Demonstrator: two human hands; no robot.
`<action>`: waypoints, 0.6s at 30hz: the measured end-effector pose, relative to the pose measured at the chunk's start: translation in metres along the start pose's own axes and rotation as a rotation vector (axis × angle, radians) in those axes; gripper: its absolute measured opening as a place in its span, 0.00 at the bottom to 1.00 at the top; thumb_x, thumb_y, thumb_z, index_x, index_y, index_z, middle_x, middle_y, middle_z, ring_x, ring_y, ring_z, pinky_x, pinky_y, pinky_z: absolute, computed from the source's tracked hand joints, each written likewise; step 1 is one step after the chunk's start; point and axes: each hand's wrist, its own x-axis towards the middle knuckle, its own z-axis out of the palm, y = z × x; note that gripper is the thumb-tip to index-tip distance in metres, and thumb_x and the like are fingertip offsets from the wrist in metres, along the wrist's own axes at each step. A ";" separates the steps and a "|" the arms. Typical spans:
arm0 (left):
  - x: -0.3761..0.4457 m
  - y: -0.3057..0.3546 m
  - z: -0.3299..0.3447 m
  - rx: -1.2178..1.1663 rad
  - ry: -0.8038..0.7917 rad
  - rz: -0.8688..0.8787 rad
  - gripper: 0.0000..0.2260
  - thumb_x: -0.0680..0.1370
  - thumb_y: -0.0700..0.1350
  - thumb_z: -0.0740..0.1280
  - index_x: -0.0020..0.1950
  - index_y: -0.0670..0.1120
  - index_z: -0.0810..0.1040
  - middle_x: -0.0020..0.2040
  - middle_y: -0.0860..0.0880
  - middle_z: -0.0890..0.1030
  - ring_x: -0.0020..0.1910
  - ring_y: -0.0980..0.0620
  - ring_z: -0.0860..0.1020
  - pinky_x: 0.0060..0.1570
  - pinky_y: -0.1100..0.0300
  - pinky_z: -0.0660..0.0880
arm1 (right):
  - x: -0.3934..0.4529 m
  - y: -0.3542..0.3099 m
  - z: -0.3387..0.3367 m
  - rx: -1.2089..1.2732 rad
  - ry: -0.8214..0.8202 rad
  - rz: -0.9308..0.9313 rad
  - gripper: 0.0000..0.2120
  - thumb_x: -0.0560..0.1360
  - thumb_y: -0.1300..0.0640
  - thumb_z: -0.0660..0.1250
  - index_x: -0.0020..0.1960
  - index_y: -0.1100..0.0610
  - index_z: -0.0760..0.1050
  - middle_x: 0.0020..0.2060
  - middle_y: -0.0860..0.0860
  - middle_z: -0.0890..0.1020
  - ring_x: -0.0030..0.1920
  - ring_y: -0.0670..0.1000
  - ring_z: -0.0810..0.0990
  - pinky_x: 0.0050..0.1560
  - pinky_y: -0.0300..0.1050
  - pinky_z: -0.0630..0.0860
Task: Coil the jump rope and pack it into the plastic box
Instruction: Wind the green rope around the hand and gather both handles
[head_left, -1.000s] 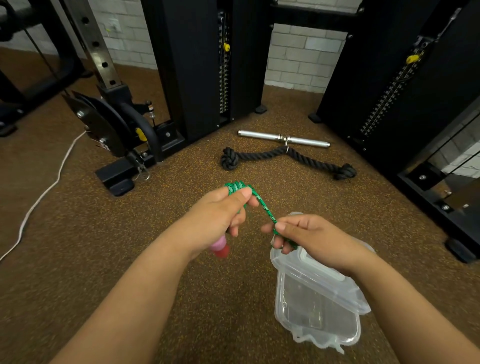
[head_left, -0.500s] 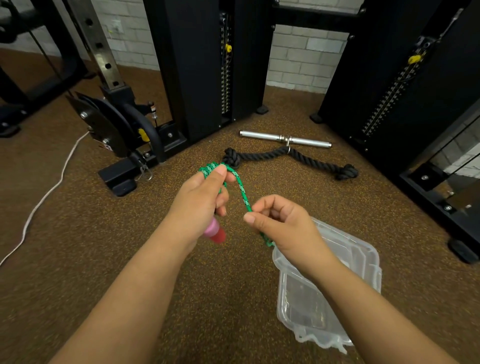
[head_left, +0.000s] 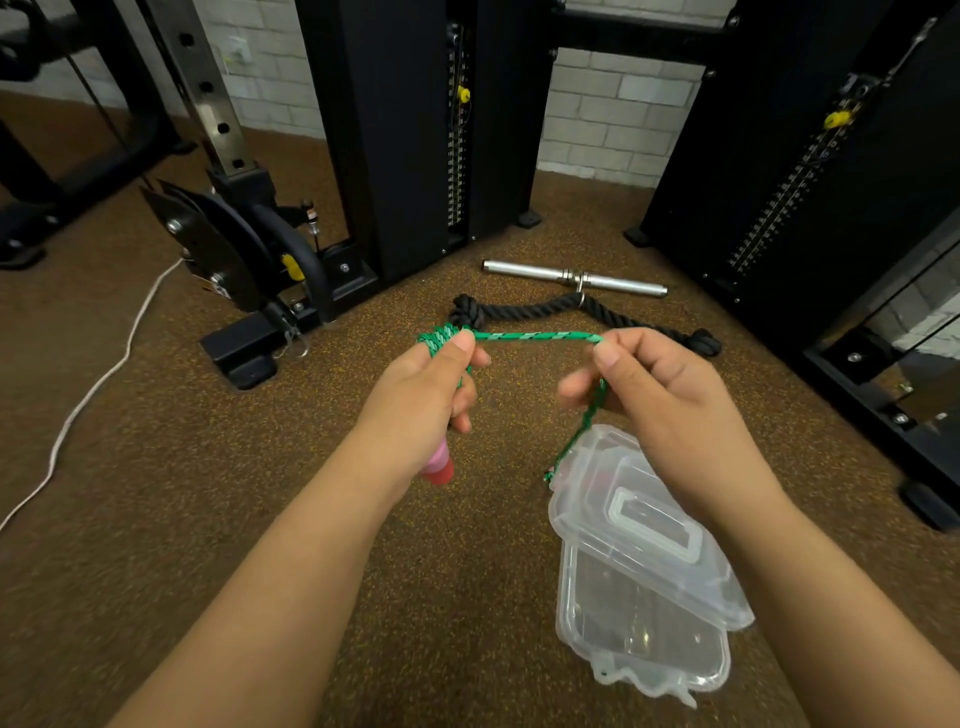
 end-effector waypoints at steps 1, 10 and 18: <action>0.000 0.000 0.001 -0.009 -0.001 -0.007 0.14 0.81 0.54 0.56 0.46 0.48 0.76 0.26 0.54 0.68 0.28 0.54 0.71 0.42 0.54 0.70 | -0.002 -0.005 0.002 0.069 -0.047 0.009 0.09 0.77 0.52 0.61 0.43 0.54 0.77 0.29 0.52 0.82 0.33 0.52 0.81 0.50 0.53 0.80; 0.001 0.001 0.004 -0.086 -0.078 0.019 0.14 0.81 0.54 0.56 0.44 0.48 0.75 0.26 0.54 0.68 0.28 0.53 0.70 0.39 0.56 0.69 | 0.002 -0.029 -0.019 1.274 -0.592 0.194 0.14 0.82 0.53 0.50 0.57 0.56 0.74 0.28 0.50 0.76 0.26 0.42 0.65 0.34 0.36 0.73; 0.004 -0.006 -0.003 -0.124 -0.034 -0.028 0.14 0.82 0.54 0.56 0.43 0.48 0.74 0.25 0.54 0.68 0.27 0.53 0.70 0.41 0.55 0.67 | 0.013 0.038 -0.016 0.050 0.010 0.166 0.14 0.81 0.53 0.57 0.47 0.48 0.81 0.28 0.46 0.74 0.28 0.46 0.70 0.35 0.41 0.70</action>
